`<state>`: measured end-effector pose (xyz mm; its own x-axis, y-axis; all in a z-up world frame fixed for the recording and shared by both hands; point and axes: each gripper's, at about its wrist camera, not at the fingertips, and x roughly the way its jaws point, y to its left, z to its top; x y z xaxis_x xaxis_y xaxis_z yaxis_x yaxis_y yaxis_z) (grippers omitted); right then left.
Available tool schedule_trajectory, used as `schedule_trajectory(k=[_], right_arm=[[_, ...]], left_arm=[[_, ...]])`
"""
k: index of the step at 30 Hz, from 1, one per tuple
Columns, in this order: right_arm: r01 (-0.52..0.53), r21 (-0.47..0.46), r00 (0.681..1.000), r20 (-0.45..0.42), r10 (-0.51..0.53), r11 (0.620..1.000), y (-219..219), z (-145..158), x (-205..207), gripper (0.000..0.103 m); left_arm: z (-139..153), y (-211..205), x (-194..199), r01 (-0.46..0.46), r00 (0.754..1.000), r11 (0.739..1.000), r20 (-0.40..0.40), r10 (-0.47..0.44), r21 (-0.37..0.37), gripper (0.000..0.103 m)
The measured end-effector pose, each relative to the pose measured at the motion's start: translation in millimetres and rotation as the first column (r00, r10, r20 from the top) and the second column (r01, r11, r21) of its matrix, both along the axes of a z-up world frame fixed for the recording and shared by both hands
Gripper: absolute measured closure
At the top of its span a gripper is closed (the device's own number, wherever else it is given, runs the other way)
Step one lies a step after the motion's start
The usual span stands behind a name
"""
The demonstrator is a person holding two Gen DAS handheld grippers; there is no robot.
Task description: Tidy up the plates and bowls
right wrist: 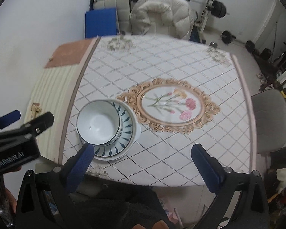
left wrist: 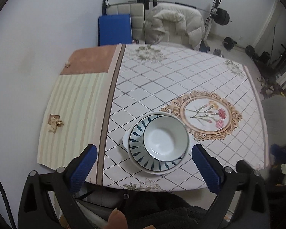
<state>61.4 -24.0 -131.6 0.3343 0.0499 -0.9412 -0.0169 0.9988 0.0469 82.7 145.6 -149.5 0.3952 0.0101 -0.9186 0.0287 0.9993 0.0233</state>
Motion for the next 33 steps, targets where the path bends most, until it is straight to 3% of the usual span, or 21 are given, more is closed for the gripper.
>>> schedule_trajectory(k=[11, 22, 33], right_arm=[[0.023, -0.05, 0.986, 0.164, -0.014, 0.998, -23.2, 104.8, -47.2, 0.0], [0.027, -0.052, 0.981, 0.195, -0.017, 0.998, -28.8, 145.9, -73.4, 0.0], [0.022, -0.065, 0.974, 0.227, -0.007, 0.998, -26.4, 169.8, -86.3, 0.0]], left_arm=[[78.2, -6.5, -54.8, -0.046, 0.995, 0.999, 0.094, 0.044, 0.019, 0.001], [115.2, -14.6, -87.0, -0.042, 0.991, 0.998, 0.127, 0.036, 0.037, 0.001], [125.6, -14.4, -97.6, -0.032, 0.99, 0.999, 0.136, 0.028, 0.023, 0.001]])
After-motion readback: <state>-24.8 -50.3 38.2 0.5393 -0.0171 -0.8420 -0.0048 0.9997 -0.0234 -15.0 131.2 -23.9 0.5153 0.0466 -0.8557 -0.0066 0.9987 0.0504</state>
